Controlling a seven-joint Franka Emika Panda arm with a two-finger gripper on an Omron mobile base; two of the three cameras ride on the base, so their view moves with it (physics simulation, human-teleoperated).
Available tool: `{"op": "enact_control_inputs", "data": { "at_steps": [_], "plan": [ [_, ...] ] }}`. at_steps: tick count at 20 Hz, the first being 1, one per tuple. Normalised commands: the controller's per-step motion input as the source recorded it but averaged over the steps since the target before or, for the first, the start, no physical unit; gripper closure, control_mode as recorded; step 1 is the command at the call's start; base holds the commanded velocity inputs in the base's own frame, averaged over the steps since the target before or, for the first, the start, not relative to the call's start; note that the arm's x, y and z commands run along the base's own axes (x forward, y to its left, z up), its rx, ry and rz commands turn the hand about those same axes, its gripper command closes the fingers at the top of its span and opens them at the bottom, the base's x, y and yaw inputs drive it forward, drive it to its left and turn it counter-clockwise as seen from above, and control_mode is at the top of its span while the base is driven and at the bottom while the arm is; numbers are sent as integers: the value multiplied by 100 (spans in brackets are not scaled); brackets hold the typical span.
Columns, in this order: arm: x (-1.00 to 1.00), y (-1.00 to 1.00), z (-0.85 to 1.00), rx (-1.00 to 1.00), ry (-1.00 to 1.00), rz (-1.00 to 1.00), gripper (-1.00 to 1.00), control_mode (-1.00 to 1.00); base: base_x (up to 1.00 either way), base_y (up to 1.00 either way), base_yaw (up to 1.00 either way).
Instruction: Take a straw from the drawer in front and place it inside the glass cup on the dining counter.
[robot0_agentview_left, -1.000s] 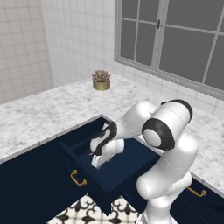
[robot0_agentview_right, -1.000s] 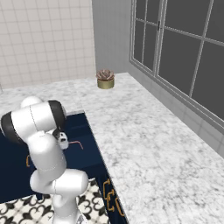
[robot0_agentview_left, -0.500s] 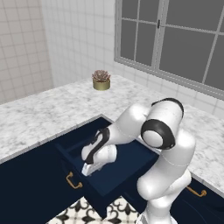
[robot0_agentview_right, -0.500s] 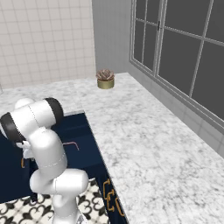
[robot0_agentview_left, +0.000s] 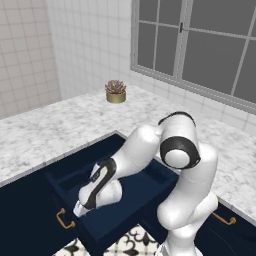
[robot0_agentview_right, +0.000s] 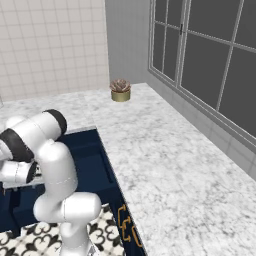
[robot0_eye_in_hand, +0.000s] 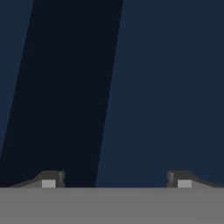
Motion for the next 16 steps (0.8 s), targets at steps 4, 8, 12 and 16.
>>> {"op": "enact_control_inputs", "data": {
  "at_steps": [4, 8, 12, 16],
  "plan": [
    [13, -43, 80, -4, -11, -19, -100, -100, 0, 0, 0],
    [69, -77, 78, -5, -2, -21, -100, -100, 0, 0, 0],
    [94, -68, 46, -1, 0, -14, -100, -100, 0, 0, 0],
    [65, -31, 4, -7, 0, 0, -100, -100, 0, 0, 0]
  ]
}}
